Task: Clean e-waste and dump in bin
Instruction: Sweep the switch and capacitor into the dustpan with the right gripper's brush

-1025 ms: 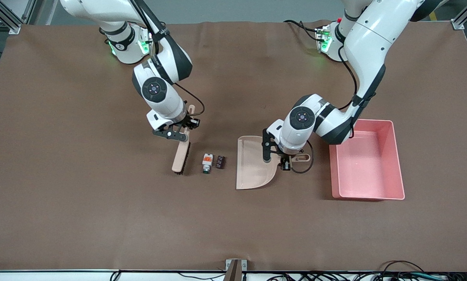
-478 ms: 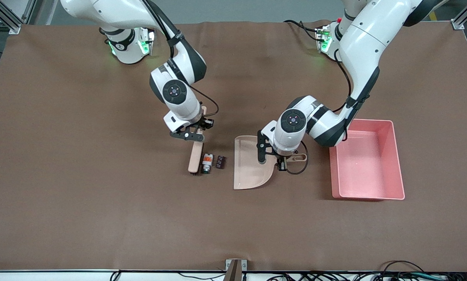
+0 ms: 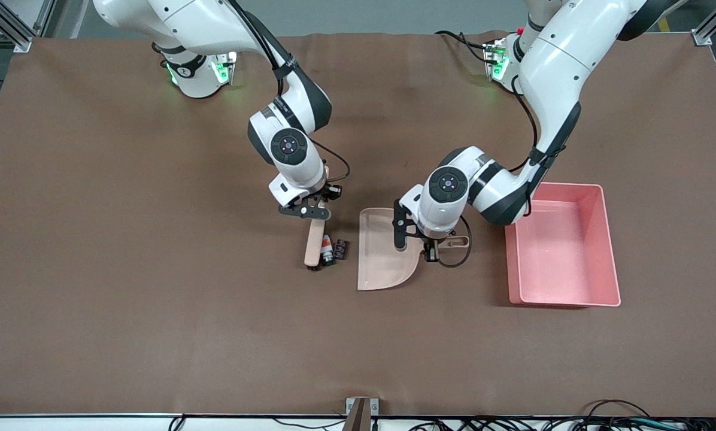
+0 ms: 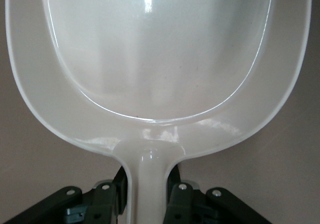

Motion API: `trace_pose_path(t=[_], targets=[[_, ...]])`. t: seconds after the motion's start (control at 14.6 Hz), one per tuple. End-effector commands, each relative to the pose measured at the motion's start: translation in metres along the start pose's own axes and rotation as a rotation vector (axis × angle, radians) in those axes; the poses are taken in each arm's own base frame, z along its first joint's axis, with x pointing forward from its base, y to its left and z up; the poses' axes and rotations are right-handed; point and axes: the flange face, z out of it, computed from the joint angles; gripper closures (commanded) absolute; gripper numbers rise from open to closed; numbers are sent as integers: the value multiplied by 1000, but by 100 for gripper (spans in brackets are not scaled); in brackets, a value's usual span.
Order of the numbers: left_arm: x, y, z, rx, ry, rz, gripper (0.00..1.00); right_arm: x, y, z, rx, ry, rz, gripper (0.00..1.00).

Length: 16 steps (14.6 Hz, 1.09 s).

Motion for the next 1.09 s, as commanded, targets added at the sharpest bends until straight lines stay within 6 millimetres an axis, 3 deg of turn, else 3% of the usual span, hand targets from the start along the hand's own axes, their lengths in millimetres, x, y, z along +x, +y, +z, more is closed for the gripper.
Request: trace_pose_path(t=[0.0,0.75,1.02], targets=[[9,0,6,3,-15,-5,100,1,-24,-4,15,11,-27,100],[5,-3,4,8,-17,-8,99,-27,-130,8,83,-37,-41,100],[-4,-7,3,10,-21,-13,99,-32,-134,5,83,-74,-35,100]])
